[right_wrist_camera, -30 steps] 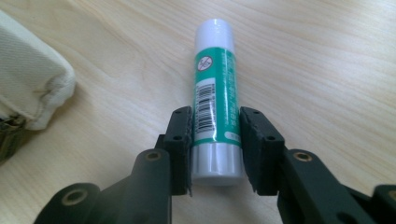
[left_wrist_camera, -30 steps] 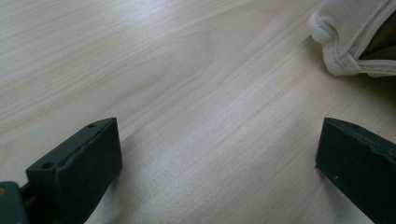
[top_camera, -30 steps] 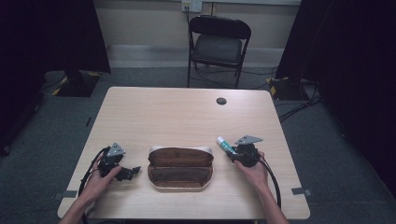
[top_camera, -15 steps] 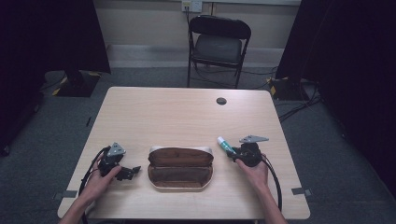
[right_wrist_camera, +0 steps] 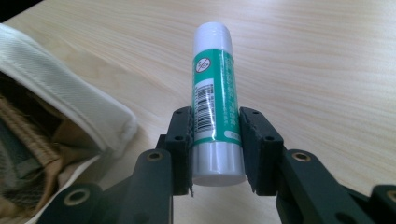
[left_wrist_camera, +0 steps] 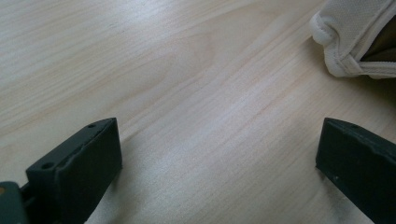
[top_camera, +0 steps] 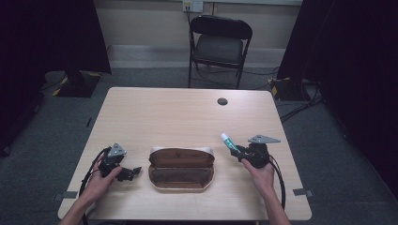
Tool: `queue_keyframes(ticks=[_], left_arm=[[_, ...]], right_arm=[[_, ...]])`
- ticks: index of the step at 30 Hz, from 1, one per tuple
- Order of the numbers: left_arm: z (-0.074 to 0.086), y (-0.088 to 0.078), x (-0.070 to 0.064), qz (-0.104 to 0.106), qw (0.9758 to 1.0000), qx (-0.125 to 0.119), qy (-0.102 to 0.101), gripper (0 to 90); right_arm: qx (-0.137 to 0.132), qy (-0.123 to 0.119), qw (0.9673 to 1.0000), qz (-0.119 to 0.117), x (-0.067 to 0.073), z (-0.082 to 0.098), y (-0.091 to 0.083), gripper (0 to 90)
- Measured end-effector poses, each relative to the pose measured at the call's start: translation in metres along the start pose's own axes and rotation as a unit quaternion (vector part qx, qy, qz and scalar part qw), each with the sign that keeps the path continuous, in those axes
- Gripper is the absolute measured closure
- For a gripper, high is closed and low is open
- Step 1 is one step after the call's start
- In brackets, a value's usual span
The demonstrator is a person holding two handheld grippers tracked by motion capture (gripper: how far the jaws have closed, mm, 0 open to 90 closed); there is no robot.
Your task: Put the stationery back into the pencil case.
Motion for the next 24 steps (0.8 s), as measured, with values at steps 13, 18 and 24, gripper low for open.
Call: queue_keyframes(ticks=[13,18,24], left_arm=[[0.0,-0.001,0.0,-0.002,1.0,0.001,0.003,0.0],[0.0,-0.001,0.0,-0.001,1.0,0.002,0.004,0.0],[0.0,-0.001,0.0,-0.001,1.0,0.002,0.004,0.0]], right_arm=[[-0.031,-0.023,0.9989,-0.028,0.025,-0.018,-0.027,66.2],[-0.042,-0.033,0.9977,-0.041,0.036,-0.023,-0.032,66.2],[-0.055,-0.038,0.9964,-0.053,0.046,-0.032,-0.037,66.2]])
Point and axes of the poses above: each handheld gripper's, and its own axes: y roughly forward along the jaws, z roughly out of its underside, x roughly to its left, the point moved 10 cm from there along y, roughly forward along the jaws, and after that the axes turned 1 degree about -z, right-handed, at the moved point
